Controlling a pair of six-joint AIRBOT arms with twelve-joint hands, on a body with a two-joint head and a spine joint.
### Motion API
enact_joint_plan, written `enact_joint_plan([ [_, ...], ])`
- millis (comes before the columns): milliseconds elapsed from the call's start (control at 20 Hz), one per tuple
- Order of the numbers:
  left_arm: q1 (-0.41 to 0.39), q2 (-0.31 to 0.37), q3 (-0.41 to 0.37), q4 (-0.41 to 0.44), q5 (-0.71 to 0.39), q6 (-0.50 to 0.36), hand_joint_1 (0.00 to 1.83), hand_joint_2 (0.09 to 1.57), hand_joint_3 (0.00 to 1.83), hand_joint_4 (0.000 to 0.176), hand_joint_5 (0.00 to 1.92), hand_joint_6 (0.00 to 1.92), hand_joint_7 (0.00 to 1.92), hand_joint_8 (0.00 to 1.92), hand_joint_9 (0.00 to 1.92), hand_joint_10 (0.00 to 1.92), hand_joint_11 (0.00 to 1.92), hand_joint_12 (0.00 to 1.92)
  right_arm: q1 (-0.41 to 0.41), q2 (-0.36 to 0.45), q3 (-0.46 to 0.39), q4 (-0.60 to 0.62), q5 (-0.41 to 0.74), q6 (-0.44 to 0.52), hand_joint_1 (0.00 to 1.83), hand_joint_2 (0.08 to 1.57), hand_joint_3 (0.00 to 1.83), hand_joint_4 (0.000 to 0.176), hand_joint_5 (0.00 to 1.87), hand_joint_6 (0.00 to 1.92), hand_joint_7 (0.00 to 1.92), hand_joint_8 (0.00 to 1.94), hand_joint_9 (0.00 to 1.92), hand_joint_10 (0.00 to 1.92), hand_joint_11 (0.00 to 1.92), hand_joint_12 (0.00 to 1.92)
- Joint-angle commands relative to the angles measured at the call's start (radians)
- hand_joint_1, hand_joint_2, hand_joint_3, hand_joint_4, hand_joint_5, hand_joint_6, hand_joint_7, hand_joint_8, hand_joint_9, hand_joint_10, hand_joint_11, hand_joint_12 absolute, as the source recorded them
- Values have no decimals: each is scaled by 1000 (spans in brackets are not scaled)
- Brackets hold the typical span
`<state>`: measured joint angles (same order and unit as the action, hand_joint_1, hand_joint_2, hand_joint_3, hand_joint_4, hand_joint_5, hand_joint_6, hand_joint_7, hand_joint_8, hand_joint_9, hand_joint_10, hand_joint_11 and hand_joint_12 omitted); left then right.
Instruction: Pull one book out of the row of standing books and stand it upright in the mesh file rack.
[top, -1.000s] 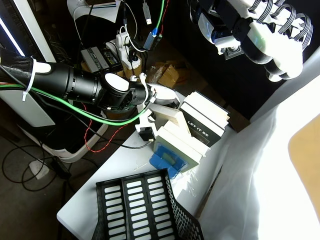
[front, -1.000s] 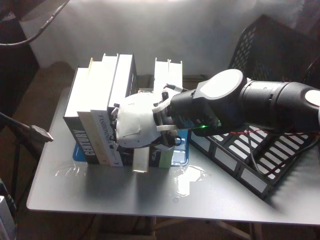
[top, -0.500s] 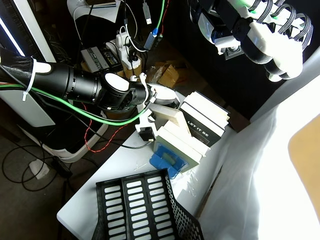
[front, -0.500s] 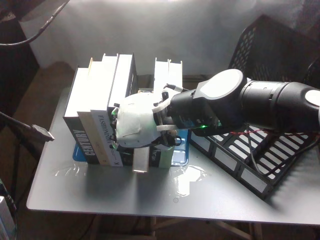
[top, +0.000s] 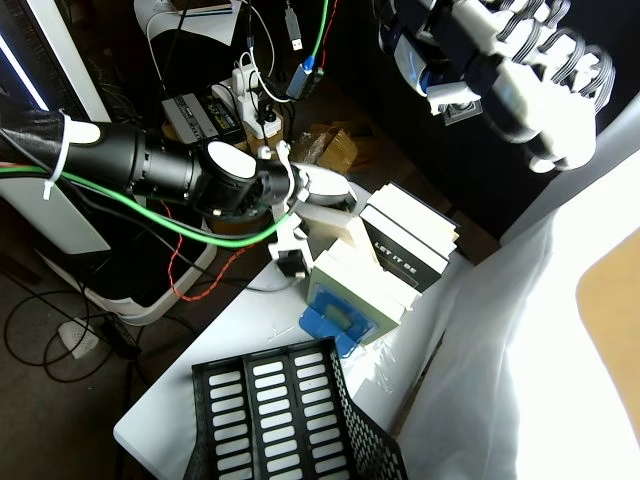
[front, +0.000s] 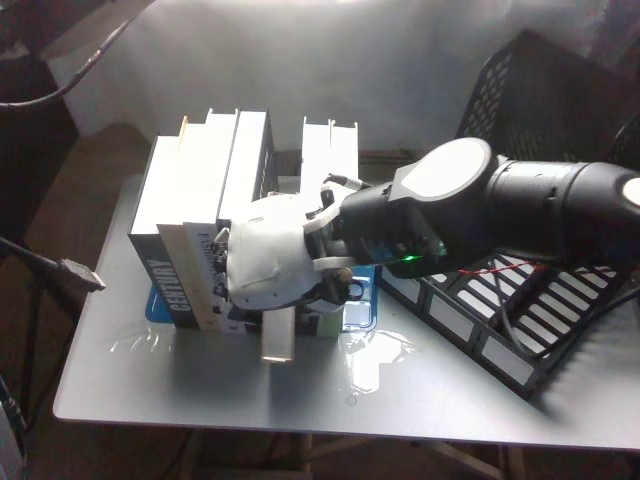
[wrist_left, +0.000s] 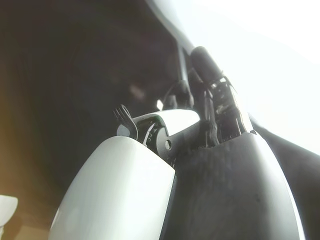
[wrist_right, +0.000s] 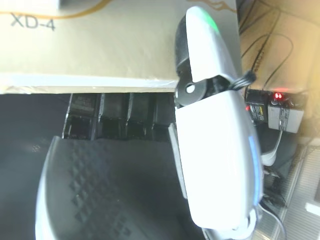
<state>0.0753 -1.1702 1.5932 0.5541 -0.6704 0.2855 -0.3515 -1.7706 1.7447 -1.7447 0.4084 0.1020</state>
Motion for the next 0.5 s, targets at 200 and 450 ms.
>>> enact_joint_plan([
  [200,14,17,1,-93,-113,23,1831,1571,843,0,0,0,0,281,0,499,0,1396,40,62,-48,-15,7,40,1361,1159,3,0,764,1319,967,940,829,1348,524,1669],
  [450,45,23,1,-158,-123,51,1831,1571,843,0,0,0,0,281,0,499,0,1396,45,103,-93,-18,39,56,1364,1156,0,0,744,1287,965,949,870,1329,562,1680],
])
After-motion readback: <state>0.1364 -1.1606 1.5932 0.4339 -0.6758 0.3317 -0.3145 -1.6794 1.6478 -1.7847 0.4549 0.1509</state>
